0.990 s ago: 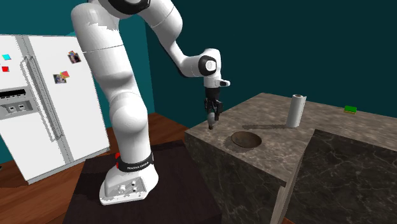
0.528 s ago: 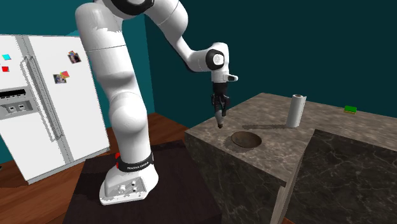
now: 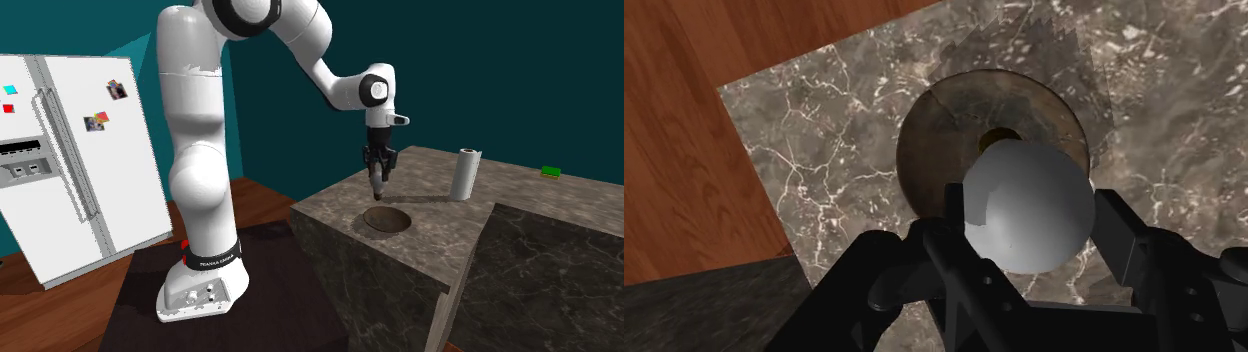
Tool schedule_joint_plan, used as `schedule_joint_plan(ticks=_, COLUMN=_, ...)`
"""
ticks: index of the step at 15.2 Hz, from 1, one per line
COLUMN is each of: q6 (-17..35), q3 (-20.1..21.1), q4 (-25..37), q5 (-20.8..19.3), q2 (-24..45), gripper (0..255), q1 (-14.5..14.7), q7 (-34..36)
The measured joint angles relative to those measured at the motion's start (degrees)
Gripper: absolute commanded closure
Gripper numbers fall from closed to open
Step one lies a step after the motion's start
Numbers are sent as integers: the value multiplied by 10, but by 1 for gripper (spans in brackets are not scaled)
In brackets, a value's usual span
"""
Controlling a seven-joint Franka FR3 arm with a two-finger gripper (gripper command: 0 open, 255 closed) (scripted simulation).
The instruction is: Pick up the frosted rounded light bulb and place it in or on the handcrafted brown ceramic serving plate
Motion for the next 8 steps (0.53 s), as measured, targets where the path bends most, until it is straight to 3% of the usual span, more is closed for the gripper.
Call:
schedule_joint_plan(ticks=3, q6=-20, q3=-10, q4=64, q5=-8, q2=41, gripper=255, q1=-10, q7=-20)
schedule_joint_plan(ticks=8, q6=1, q3=-15, q4=69, q5=-18, q2=69, gripper=255, q1=-12, q7=-19)
